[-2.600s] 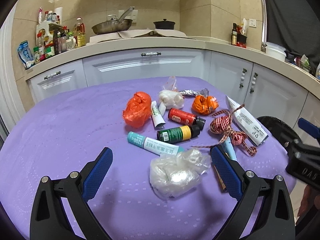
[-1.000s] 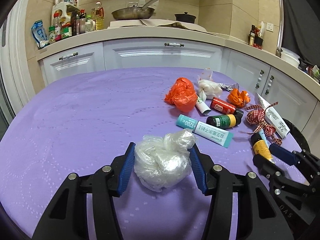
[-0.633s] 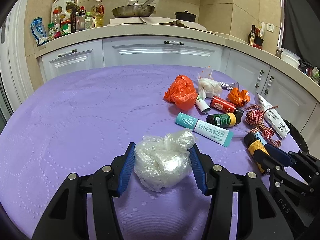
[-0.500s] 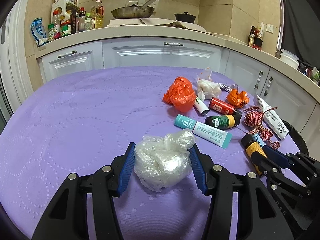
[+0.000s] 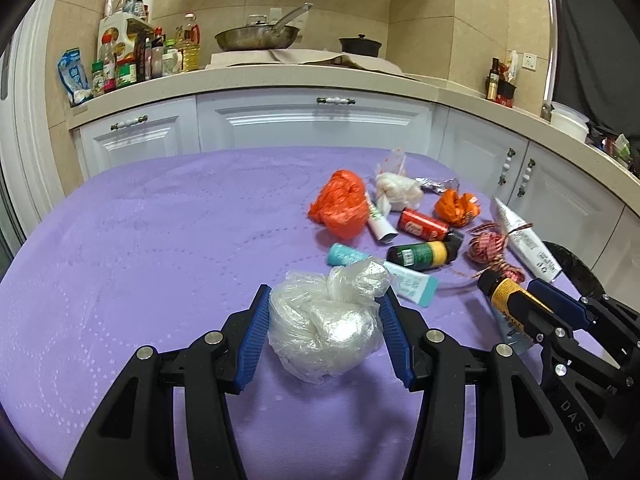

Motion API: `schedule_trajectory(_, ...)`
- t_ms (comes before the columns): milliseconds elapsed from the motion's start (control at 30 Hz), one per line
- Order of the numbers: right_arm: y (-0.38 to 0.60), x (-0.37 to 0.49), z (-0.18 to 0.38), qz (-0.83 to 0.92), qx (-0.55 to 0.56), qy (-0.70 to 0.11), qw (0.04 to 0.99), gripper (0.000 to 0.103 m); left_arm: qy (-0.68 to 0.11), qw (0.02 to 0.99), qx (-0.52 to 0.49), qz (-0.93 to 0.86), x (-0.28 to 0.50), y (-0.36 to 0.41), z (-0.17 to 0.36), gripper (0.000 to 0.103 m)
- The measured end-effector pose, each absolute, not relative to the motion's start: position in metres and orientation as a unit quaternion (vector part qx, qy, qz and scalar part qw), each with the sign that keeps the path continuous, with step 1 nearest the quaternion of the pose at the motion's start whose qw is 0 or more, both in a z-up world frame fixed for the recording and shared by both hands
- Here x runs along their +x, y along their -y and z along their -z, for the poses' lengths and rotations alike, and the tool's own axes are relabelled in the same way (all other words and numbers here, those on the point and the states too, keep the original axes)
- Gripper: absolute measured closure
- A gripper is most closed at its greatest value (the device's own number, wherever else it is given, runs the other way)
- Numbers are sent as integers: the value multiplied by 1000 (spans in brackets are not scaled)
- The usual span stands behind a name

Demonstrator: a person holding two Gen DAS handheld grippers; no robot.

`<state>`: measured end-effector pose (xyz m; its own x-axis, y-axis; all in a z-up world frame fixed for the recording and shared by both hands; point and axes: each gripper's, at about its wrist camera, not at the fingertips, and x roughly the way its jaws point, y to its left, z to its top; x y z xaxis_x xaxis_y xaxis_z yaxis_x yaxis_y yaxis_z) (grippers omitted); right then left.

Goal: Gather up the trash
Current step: 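Carry both items to the black bin and open both tools to drop them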

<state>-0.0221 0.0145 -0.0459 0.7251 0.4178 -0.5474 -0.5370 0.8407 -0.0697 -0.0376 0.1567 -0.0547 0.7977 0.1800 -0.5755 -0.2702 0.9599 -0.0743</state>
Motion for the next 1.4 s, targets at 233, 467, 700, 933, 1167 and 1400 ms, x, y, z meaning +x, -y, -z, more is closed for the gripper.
schedule_trajectory(233,16,-21,32,-233,-91,-248,936,81,-280,953,-70,-88,-32,-130,40,51)
schedule_trajectory(467,63,-12,17,-182,-68,-226,955,81,-262,963,-52,-36,-15,-86,20,51)
schedule_trajectory(700,131,7,11,-102,-46,-208,972,81,-255,966,-35,30,14,-34,8,51)
schedule_trajectory(933,190,29,14,-39,-33,-196,979,81,-248,965,-17,77,46,22,4,51)
schedule_trajectory(1167,238,58,28,-2,-15,-199,980,81,-254,962,11,103,79,80,11,51)
schedule_trajectory(1400,271,88,51,19,3,-220,975,81,-279,954,21,108,116,121,27,50)
